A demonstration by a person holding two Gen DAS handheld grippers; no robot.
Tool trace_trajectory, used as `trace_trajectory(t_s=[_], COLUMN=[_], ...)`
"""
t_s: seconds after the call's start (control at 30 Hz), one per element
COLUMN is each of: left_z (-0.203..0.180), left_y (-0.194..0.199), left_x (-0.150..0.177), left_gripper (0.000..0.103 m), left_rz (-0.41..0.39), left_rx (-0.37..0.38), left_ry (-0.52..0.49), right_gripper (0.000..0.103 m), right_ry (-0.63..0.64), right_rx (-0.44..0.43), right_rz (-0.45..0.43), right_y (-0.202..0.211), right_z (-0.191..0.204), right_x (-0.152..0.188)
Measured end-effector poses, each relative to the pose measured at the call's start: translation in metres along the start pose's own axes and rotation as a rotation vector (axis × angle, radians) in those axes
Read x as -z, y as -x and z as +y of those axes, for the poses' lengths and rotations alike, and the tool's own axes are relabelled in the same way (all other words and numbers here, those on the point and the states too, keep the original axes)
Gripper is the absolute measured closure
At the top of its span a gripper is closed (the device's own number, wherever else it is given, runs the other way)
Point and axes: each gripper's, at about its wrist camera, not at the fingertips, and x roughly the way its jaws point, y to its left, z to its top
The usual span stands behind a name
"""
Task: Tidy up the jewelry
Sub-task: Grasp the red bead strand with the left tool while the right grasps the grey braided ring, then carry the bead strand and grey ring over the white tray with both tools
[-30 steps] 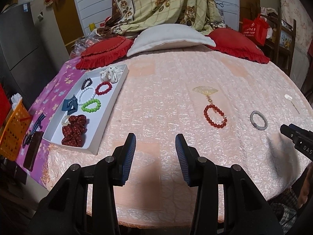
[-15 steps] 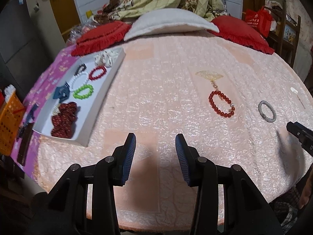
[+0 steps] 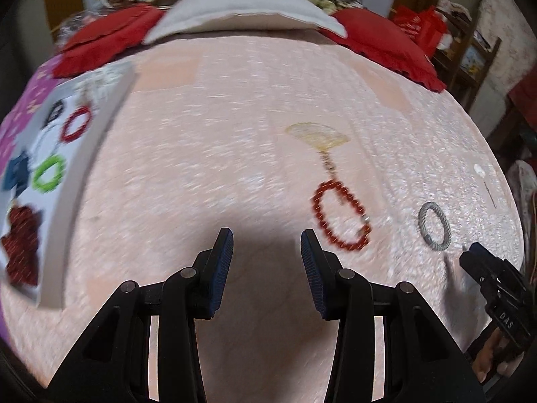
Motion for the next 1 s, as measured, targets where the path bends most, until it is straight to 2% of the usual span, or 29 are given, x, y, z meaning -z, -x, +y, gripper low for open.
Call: trace_trajectory(t_s=[0.13, 0.23, 0.5, 0.73, 0.8, 0.87, 0.9, 1.0], left_z=[-0.007, -0.011, -0.023, -0.04, -0.044, -0.049, -0.051, -0.055], left_y=[-0.023, -0.035, -0.046, -0.052, -0.052, -0.05, -0.05, -0.047], left_x=[-0.012, -0.019, -0.03, -0.026, -0.023, -0.021, -0.02, -0.018], left_gripper=[0.062, 0.062, 0.062, 0.062, 0.063, 0.078, 0.094, 0.097], left_rz=[0.032, 0.041, 0.027, -0.03, -0.036, -0.031, -0.021, 0.001], left_rx=[0.064, 0.08, 0.054, -0.022, -0.027, -0.003, 0.015, 0.038], left_ry=[0.009, 0.005, -0.047, -0.126, -0.147, -0.164, -0.17, -0.167], right_gripper=[0.059, 0.059, 0.059, 0.059, 0.068, 0.075, 0.08, 0.094], right_ry=[0.019, 0.044, 0.099, 0.147, 0.185, 0.207, 0.214, 0.239], right_rx=[0.001, 0.016, 0.044, 0.09, 0.127, 0.124, 0.123, 0.119], right_rz=[0.006, 0.019, 0.042, 0.03, 0.025, 0.023, 0.025, 0.028], right_y=[-0.009, -0.02, -0.043, -0.049, -0.05, -0.05, -0.05, -0.05], right_z=[0.002, 0.005, 0.014, 0.021, 0.026, 0.031, 0.033, 0.04], right_x=[-0.009, -0.014, -0.02, -0.022, -0.02, -0.018, -0.018, -0.017])
